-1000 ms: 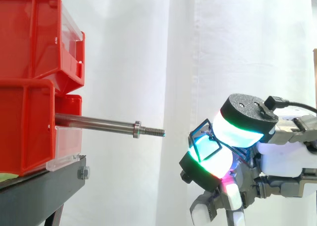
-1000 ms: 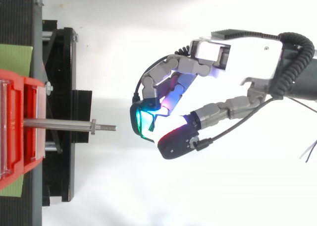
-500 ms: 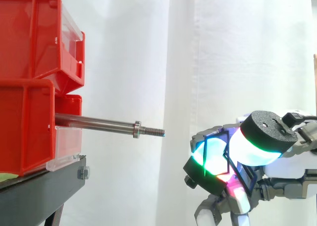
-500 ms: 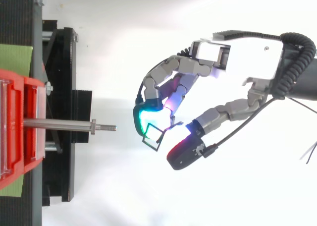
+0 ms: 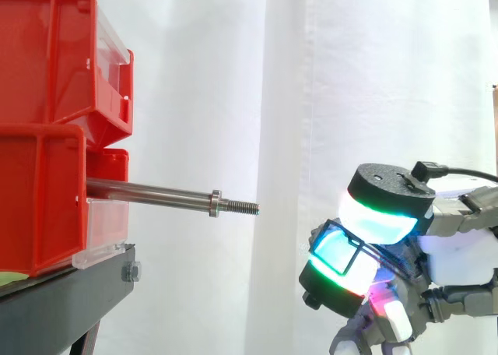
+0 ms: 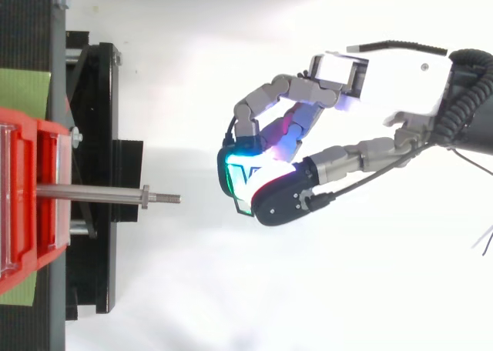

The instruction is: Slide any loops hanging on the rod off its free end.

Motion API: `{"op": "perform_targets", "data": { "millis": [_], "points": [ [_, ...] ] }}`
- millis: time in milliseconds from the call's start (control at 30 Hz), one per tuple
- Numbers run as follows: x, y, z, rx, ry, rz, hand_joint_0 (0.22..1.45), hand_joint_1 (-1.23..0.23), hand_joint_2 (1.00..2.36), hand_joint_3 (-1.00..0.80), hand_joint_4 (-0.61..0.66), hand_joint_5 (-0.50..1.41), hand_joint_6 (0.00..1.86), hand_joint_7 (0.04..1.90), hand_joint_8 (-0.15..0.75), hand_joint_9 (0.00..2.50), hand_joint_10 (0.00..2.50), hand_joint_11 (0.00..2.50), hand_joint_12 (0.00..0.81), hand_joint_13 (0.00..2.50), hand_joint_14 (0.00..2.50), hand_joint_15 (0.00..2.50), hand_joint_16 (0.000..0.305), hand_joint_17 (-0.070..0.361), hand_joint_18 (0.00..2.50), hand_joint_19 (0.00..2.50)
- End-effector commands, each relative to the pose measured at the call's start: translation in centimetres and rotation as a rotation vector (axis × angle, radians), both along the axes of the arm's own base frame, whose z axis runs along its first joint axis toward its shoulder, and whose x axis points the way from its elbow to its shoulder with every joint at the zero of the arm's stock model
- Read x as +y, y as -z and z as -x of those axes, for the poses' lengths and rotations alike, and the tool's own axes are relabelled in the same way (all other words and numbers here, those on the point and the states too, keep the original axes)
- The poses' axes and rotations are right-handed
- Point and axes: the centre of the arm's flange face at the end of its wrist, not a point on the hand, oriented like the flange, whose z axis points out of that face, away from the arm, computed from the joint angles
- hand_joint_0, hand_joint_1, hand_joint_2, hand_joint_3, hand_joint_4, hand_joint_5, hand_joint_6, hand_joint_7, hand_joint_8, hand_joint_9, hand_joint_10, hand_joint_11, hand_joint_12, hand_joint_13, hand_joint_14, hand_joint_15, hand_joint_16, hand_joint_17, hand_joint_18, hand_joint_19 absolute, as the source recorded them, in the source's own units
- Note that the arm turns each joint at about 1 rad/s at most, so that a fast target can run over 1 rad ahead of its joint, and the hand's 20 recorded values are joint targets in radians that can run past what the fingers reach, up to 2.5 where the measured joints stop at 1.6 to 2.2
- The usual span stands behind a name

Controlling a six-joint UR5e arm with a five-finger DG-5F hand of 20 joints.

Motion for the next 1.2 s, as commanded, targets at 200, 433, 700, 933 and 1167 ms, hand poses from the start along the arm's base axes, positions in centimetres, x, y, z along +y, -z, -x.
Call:
{"op": "perform_targets", "data": {
  "millis": [200, 433, 700, 933, 1167],
  "points": [
    [0.3, 0.1, 0.2, 0.015, 0.044, -0.048, 0.61, -0.57, 1.02, -0.28, 0.13, -0.04, 0.64, 1.24, 0.242, 1.19, 0.01, 0.39, 0.319, 0.89, 0.01, 0.28, 0.044, 0.100, 0.91, 0.62],
    [0.3, 0.7, 0.9, 0.064, 0.058, -0.115, 0.59, -0.72, 1.01, -0.26, 0.13, -0.09, 0.74, 1.10, 0.266, 1.11, 0.02, 0.43, 0.334, 0.87, 0.01, 0.28, 0.047, 0.105, 0.93, 0.59],
    [0.7, 0.7, 1.0, 0.067, 0.079, -0.156, 0.61, -0.79, 1.01, -0.36, 0.10, -0.13, 0.88, 0.98, 0.267, 1.11, 0.02, 0.48, 0.326, 0.85, 0.01, 0.28, 0.045, 0.101, 0.90, 0.58],
    [1.0, 1.0, 1.3, 0.097, 0.082, -0.198, 0.60, -0.54, 1.00, -0.48, 0.05, -0.09, 0.83, 1.04, 0.250, 1.21, 0.02, 0.41, 0.307, 0.94, 0.01, 0.28, 0.044, 0.098, 0.96, 0.61],
    [1.3, 1.0, 1.3, 0.100, 0.083, -0.225, 0.61, -0.57, 1.01, -0.39, 0.08, -0.06, 0.78, 1.07, 0.258, 1.22, 0.02, 0.40, 0.312, 0.95, 0.01, 0.29, 0.043, 0.098, 0.96, 0.61]
  ]
}}
